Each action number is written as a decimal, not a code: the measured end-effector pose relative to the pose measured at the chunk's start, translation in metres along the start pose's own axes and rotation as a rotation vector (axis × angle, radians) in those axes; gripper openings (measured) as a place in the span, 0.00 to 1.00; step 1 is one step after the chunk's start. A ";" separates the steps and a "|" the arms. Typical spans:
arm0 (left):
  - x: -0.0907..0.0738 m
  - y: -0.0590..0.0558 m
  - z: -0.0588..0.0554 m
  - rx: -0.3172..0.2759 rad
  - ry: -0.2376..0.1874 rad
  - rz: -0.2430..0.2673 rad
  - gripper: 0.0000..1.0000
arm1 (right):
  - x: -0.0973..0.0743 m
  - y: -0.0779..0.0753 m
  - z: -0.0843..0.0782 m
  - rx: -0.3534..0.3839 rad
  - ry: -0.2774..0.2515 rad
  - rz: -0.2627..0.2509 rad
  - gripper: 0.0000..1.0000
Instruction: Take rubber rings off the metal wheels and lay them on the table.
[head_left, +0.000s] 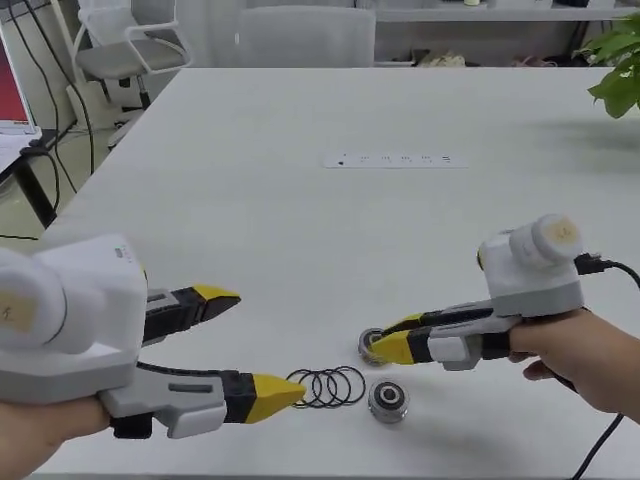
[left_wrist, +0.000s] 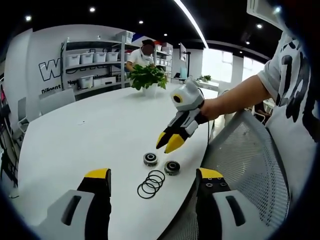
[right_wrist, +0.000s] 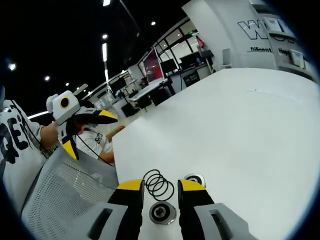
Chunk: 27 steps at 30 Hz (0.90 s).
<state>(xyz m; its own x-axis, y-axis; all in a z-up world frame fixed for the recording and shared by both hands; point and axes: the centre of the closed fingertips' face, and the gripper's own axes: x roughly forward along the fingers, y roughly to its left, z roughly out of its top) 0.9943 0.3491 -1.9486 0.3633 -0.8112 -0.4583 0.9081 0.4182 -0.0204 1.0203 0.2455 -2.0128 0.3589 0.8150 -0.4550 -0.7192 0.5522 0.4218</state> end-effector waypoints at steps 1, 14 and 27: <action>0.000 0.000 0.000 0.000 -0.001 -0.001 0.67 | -0.002 0.000 0.001 -0.001 -0.009 -0.005 0.28; 0.002 0.000 0.005 0.008 -0.004 -0.005 0.67 | -0.037 0.006 0.004 -0.065 -0.045 -0.067 0.50; 0.001 -0.001 0.004 0.005 -0.003 -0.002 0.67 | -0.065 0.009 0.000 -0.159 -0.045 -0.136 0.66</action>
<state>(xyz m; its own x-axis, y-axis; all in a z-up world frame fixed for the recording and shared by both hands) 0.9949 0.3467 -1.9456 0.3623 -0.8129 -0.4560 0.9098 0.4147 -0.0163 0.9907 0.1976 -1.9795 0.4828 0.7435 -0.4627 -0.7457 0.6261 0.2278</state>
